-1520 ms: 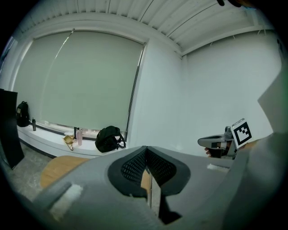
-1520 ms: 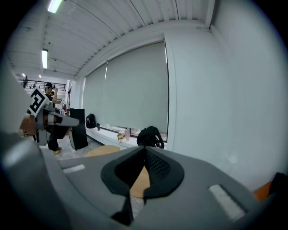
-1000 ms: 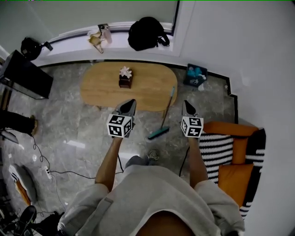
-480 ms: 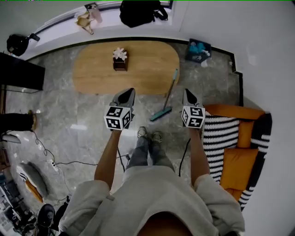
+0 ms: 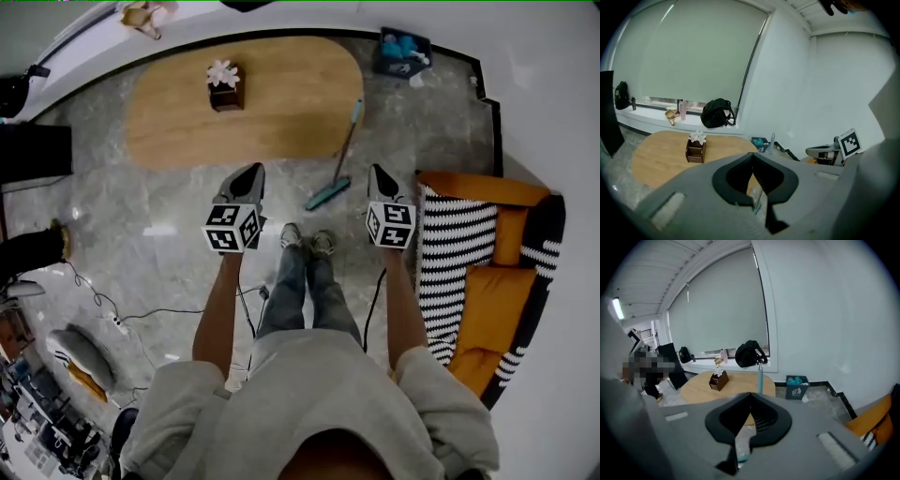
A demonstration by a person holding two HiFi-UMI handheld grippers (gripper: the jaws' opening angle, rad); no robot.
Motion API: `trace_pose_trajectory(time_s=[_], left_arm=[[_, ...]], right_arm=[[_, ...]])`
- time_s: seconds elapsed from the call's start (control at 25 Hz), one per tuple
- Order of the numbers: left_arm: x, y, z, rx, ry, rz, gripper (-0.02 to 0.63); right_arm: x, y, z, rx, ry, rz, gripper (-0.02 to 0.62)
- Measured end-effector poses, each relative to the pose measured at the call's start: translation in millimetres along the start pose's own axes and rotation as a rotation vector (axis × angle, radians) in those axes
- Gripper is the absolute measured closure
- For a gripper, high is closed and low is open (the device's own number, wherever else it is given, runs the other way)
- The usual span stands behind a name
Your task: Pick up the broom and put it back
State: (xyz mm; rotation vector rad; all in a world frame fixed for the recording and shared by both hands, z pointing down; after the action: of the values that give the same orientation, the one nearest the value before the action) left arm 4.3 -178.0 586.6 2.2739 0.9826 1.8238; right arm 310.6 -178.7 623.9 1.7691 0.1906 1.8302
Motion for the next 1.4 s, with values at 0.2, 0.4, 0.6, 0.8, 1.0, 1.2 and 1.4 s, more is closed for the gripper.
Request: trace_pose_trajectory(time_s=[0.2,0.4,0.6,0.8,1.0,1.2,1.4], left_arm=[[24.7,3.7,-9.2,-0.004,-0.018,-0.037,0.603],[34.1,8.1,-19.8,-0.018,-0.033,-0.052,0.603],[41.2,9.9,-24.2,-0.025,-0.043,-0.063,0.603],[47.8,9.5,-28.8,-0.025,-0.038,-0.079,0.603],[53.9,6.5,-35.6,-0.035,-0.040,-0.098,0.603],[59.2,1.5,-44.1,-0.048,-0.045,-0.111,0.603],[69.0,1.5,-52.4,-0.056,-0.047,-0.133,0.603]], right_arm=[[26.9,10.2,0.9,0.010,0.001,-0.046,0.592],[30.6,31.8,2.6,-0.014,-0.008,-0.049,0.550],[29.6,63.8,5.5,-0.032,-0.001,-0.063,0.437],[28.1,100.9,10.1,-0.051,0.027,-0.087,0.408],[26.0,139.0,19.1,-0.034,0.040,-0.100,0.402],[42.2,165.5,30.7,-0.021,0.051,-0.155,0.400],[58.5,189.3,36.1,-0.017,0.073,-0.200,0.414]])
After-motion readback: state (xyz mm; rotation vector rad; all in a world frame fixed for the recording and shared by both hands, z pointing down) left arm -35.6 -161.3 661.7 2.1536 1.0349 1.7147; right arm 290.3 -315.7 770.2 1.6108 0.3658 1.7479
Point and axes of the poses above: the fingertips, and each gripper's own axes: y forward along the fingers, z to its right, x out of its underside, the point moved 6 cm from there along -y, backward along the fingers, and after that the axes turned 7 degrees about z, right-handed, at the moved point
